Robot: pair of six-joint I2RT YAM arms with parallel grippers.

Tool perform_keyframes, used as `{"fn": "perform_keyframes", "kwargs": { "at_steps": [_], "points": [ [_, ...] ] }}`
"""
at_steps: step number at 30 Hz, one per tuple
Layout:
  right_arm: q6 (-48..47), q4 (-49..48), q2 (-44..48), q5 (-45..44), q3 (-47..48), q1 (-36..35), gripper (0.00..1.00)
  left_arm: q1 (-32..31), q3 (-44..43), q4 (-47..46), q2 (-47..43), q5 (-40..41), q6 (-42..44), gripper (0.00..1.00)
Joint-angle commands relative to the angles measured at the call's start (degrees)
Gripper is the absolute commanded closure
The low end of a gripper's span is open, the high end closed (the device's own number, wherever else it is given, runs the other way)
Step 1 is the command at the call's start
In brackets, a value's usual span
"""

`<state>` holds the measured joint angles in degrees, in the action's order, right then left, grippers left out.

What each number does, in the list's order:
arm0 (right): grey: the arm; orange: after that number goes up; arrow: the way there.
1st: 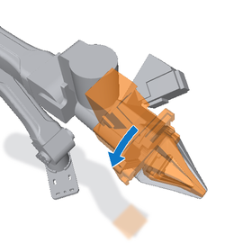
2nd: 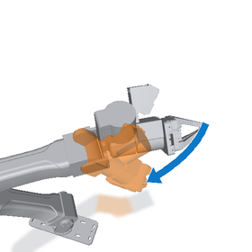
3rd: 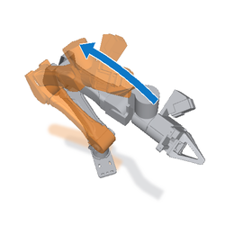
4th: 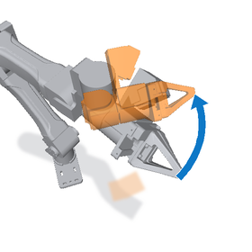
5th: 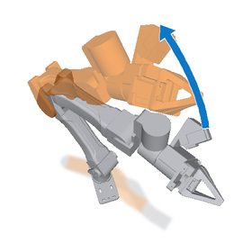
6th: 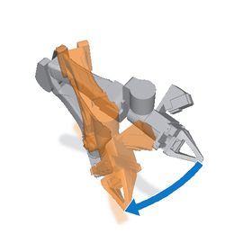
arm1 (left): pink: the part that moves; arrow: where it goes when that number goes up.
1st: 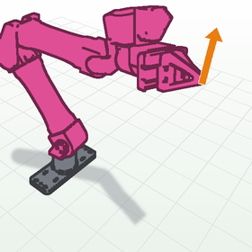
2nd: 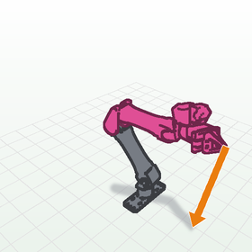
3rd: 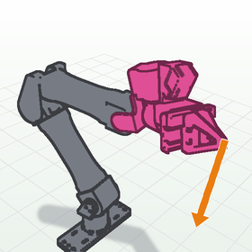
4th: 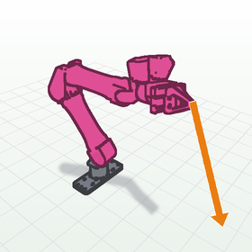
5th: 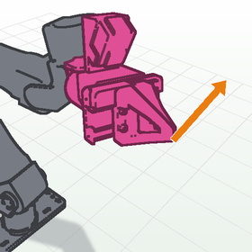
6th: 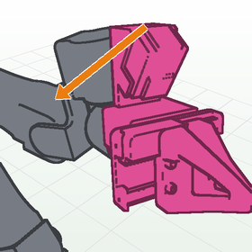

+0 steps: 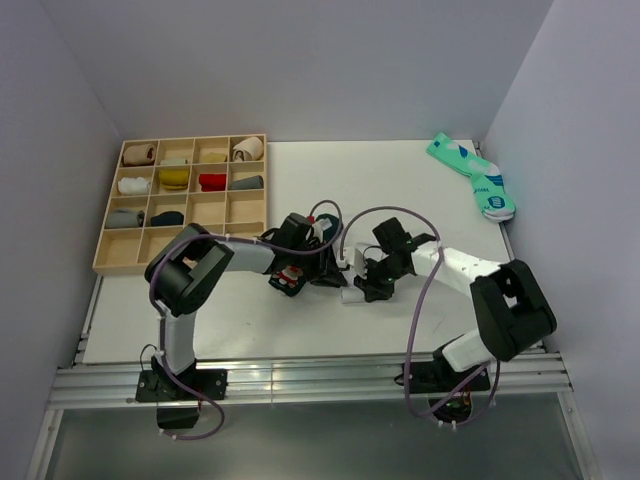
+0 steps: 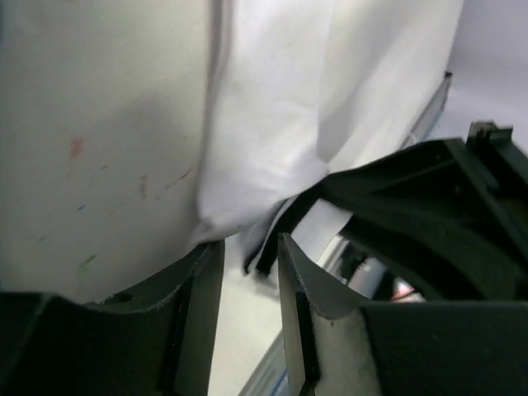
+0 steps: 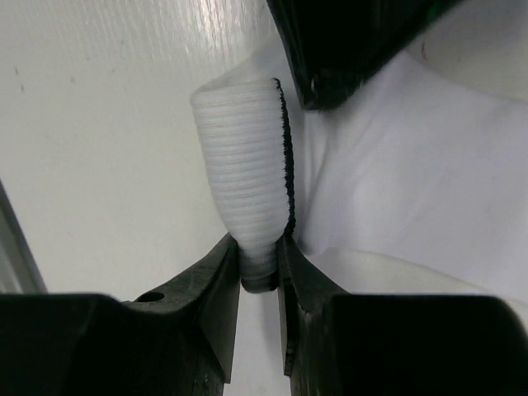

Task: Roll the socks
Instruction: Roll the sock at the center of the board.

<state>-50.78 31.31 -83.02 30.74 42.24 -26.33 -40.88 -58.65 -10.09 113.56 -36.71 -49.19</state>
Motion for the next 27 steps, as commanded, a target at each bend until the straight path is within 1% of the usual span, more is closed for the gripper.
{"fn": "perform_keyframes", "kwargs": {
  "at_steps": [1, 8, 13, 17, 21, 25, 27],
  "points": [
    [-3.5, 10.3, -2.9, 4.0, 4.0, 3.0, 0.89, 0.6, 3.3, -3.9, -3.5, 7.3, 3.1, 0.62],
    [-6.3, 18.4, -12.4, 7.0, 11.5, 3.9, 0.89, 0.1, 13.0, -14.2, -9.6, 12.9, 4.6, 0.62],
    [-6.3, 24.2, -18.4, 8.9, 18.3, 4.0, 0.89, -2.3, 17.4, -19.0, -13.7, 17.0, 8.7, 0.64],
    [-6.1, 28.0, -22.9, 9.9, 22.2, 4.0, 0.89, -6.2, 16.7, -18.6, -16.2, 20.1, 14.1, 0.61],
    [-4.4, 29.2, -25.6, 10.0, 25.3, 4.1, 0.89, -7.7, 16.8, -20.7, -17.5, 22.1, 17.2, 0.59],
    [-3.0, 30.1, -27.8, 9.9, 27.8, 4.4, 0.89, -7.9, 17.4, -23.0, -18.2, 21.2, 19.0, 0.57],
    [-3.0, 31.3, -29.1, 10.2, 28.6, 4.5, 0.88, -7.9, 17.3, -23.7, -17.3, 19.9, 19.7, 0.53]
  ]
}}
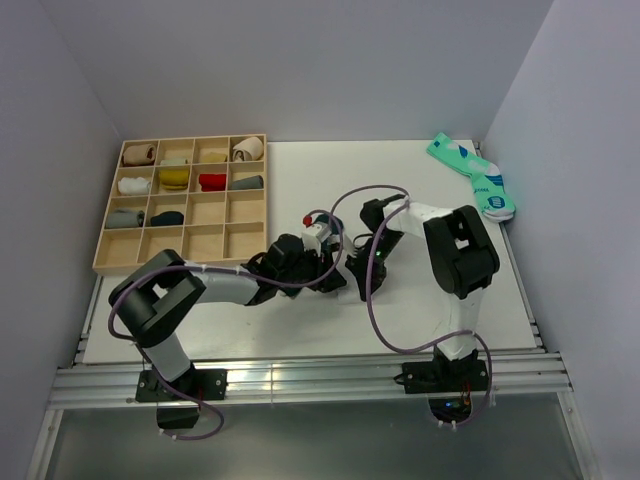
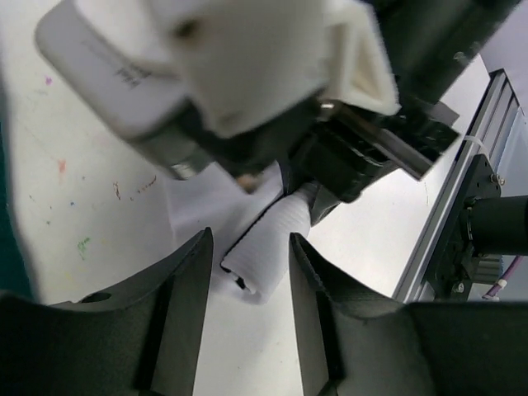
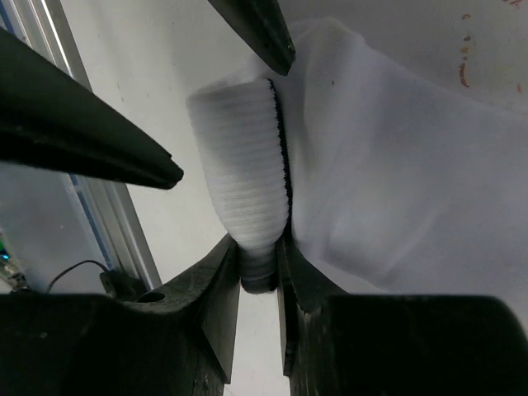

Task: Roll the socks
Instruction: Roll the sock at the center of the board.

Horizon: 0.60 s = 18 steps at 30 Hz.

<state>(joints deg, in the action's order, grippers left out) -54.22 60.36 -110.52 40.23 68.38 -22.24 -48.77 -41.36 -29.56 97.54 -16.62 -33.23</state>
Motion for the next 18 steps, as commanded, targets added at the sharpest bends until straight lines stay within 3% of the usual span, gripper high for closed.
{"fn": "perform_keyframes", "kwargs": {
  "at_steps": [1, 18],
  "points": [
    [0.3, 3.0, -2.2, 1.2, 3.4, 0.4, 0.88, 0.0, -0.1, -5.1, -0.9, -0.8, 4.1, 0.52],
    [1.7, 6.3, -7.2, 2.4, 7.7, 1.9, 0.87, -0.9, -2.3, -12.9, 9.1, -9.1, 3.0, 0.48]
  ]
}}
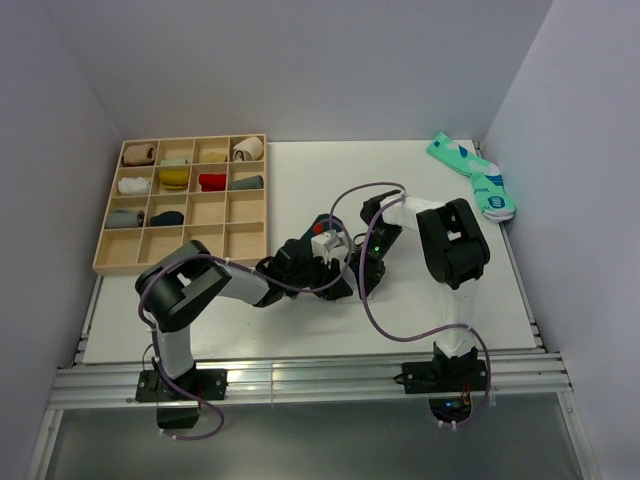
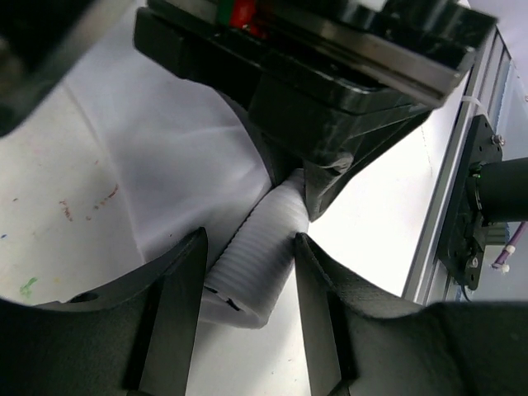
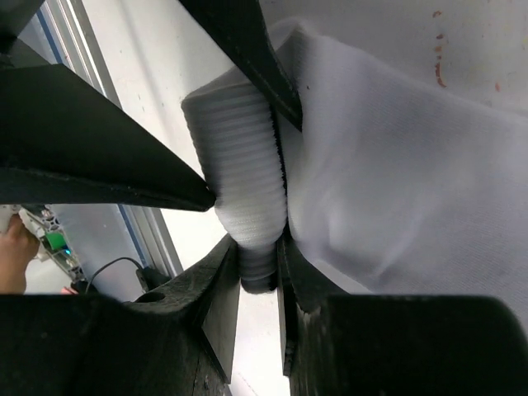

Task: Roll the socks
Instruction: Roll the sock at the center of the board.

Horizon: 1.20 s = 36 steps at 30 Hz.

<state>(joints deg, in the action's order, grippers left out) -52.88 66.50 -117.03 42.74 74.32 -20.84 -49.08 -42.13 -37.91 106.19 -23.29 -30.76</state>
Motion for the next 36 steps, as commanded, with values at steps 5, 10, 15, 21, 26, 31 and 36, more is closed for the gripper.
{"fn": "perform_keyframes", "kwargs": {
  "at_steps": [5, 10, 15, 21, 26, 31, 36],
  "points": [
    [1.8, -0.5, -1.0, 0.1, 2.2, 0.7, 0.87, -1.1, -1.7, -5.2, 1.6, -3.6, 0.1, 0.48],
    [4.4, -1.8, -1.0, -0.2, 2.1, 0.8, 0.87, -1.3, -1.6, -5.7, 3.1, -4.7, -0.5, 0.52],
    [7.4, -4.5, 0.0, -0.7, 1.2, 0.8, 0.86, -1.5, -1.3, -6.7, 4.4, -5.6, -1.8, 0.72],
    [11.2, -9.5, 3.4, -2.1, -2.0, 0.9, 0.74, -1.5, -1.7, -6.5, 7.1, -7.0, -4.6, 1.0],
    [13.6, -14.6, 10.4, -3.5, -6.5, 1.6, 0.54, -1.5, -1.3, -6.7, 10.0, -7.4, -9.0, 1.0],
    [12.8, -16.6, 19.1, -4.0, -9.5, 4.4, 0.48, -1.0, -0.9, -4.8, 10.9, -7.1, -14.0, 0.99],
    [12.5, -19.2, 26.3, -3.9, -13.1, 8.4, 0.48, -0.4, -1.6, 0.5, 11.4, -6.3, -20.1, 1.0]
  ]
}}
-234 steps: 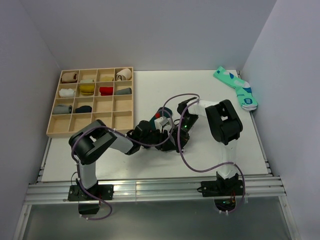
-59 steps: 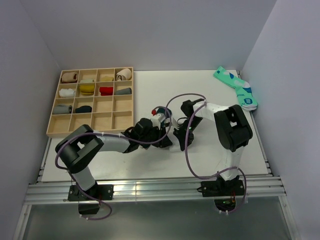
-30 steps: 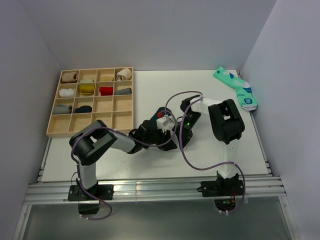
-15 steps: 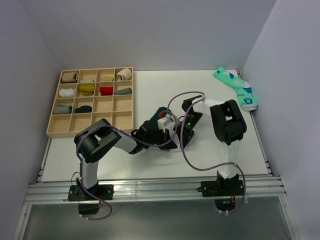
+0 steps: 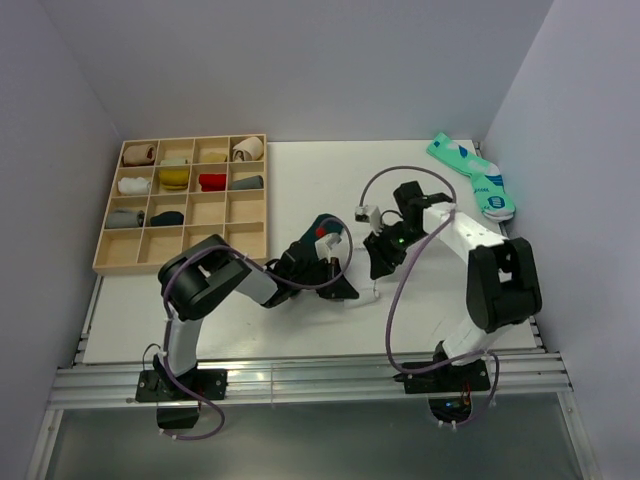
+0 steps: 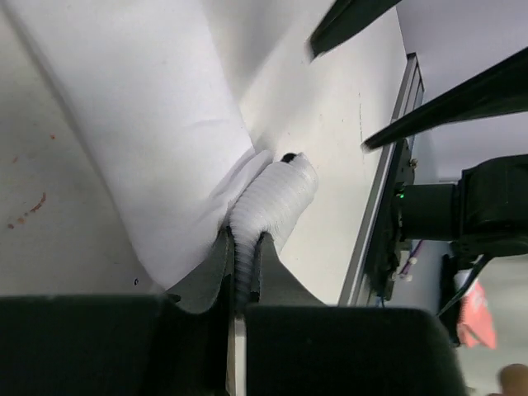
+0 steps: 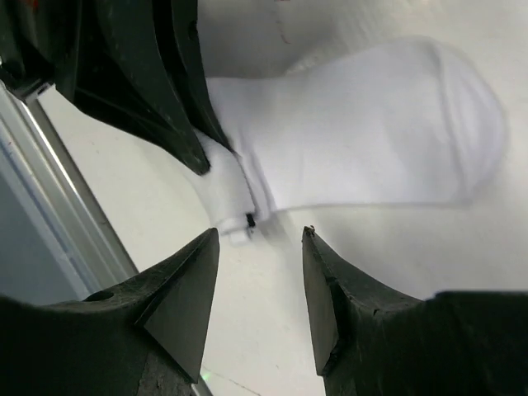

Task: Roll the socks
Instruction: Roll the sock at the center of the board.

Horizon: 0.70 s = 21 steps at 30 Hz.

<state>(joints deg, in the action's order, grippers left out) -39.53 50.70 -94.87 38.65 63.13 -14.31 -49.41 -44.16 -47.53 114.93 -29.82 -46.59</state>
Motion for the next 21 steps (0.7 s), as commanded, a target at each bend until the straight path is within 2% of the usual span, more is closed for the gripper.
{"fn": "perform_keyframes", "kwargs": {
  "at_steps": [1, 4, 8, 13, 17, 21],
  "points": [
    [-1.7, -3.9, 4.9, 0.2, -2.6, 3.1, 0.48, 0.4, 0.2, 10.7, 3.0, -0.6, -6.1, 1.0],
    [-4.3, -5.7, 8.8, 0.3, -6.3, 4.0, 0.48, 1.1, -1.6, 15.2, 4.2, -1.9, -8.3, 1.0],
    [-7.9, -7.9, 14.1, -0.3, -12.4, 3.7, 0.49, 1.4, -5.9, 25.7, 5.9, -3.7, -10.9, 1.0],
    [-12.2, -9.4, 19.2, -0.4, -16.6, 2.4, 0.48, 2.0, -10.2, 30.2, 8.7, -7.8, -13.4, 1.0],
    [-14.2, -15.4, 26.1, -2.9, -23.5, 0.6, 0.49, 3.1, -11.8, 32.4, 9.8, -10.6, -13.9, 1.0],
    [-15.1, -21.8, 32.0, -5.8, -29.9, -4.5, 0.48, 4.1, -13.2, 35.6, 10.1, -11.6, -13.1, 1.0]
  ]
}}
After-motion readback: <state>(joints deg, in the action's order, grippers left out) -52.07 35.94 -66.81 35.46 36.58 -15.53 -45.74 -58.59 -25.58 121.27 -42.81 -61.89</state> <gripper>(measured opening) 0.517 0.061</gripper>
